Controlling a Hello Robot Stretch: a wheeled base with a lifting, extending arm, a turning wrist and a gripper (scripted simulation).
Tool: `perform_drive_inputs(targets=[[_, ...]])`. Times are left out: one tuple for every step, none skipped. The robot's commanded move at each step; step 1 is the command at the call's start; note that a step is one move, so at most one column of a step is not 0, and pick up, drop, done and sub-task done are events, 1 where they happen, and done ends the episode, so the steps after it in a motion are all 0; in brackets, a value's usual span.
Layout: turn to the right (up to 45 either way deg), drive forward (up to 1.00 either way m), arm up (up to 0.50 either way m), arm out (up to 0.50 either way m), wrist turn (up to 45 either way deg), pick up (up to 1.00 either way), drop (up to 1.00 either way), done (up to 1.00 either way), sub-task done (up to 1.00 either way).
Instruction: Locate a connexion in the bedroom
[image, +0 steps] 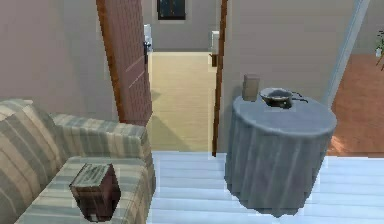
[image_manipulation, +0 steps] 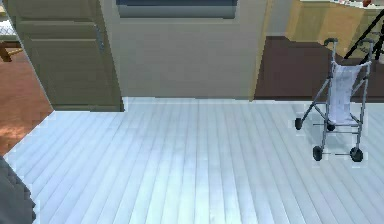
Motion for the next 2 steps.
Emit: perform_drive_inputs(targets=[[-3.0, 0.00, 0.00, 0.00, 0.0, 0.00, 0.00, 0.00, 0.00], [0.0, 0.80, 0.00, 0.00, 0.0, 0.00, 0.00, 0.00, 0.00]])
